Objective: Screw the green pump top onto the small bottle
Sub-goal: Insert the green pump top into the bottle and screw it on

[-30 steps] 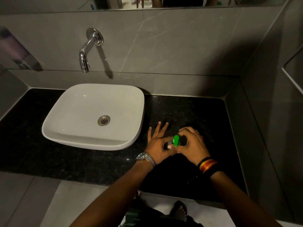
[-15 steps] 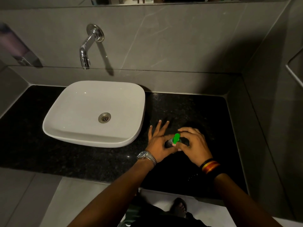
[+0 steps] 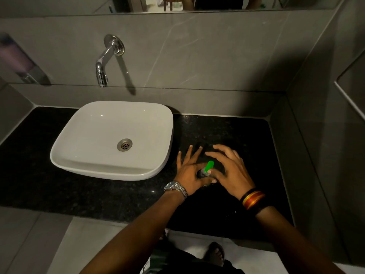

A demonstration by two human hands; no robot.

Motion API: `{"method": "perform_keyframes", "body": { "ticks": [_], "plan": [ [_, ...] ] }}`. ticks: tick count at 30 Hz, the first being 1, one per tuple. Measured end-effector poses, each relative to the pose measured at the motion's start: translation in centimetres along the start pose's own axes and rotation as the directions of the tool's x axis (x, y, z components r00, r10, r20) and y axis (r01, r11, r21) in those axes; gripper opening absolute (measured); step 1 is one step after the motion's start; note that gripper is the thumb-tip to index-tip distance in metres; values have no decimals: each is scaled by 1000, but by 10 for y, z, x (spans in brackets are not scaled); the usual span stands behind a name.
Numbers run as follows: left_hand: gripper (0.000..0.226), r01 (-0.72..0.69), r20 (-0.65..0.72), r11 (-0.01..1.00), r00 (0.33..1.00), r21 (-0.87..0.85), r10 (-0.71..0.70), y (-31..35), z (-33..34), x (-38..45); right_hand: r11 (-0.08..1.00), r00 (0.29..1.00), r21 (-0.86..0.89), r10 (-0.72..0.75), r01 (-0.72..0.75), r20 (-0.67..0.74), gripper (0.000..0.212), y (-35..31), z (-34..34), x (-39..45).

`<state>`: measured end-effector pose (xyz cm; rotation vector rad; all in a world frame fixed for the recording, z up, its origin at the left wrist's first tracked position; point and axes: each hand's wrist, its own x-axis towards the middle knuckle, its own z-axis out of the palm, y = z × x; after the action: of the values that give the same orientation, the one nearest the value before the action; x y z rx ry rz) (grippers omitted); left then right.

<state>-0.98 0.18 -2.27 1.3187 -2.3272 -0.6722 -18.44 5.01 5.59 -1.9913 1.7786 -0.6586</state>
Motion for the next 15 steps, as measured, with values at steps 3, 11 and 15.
{"method": "perform_keyframes", "body": {
  "ticks": [3, 11, 15],
  "plan": [
    [62, 17, 50, 1000, 999, 22, -18, 1, -3, 1, 978, 984, -152, -124, 143, 125, 35, -9, -20, 10],
    [49, 25, 39, 1000, 999, -4, -25, 4, -7, 0, 940, 940, -231, -179, 250, 291, 27, -19, -33, 22],
    [52, 32, 36, 999, 999, 37, -34, 4, -7, 1, 940, 943, -236, -176, 246, 283, 26, -23, -35, 21]
  ]
}}
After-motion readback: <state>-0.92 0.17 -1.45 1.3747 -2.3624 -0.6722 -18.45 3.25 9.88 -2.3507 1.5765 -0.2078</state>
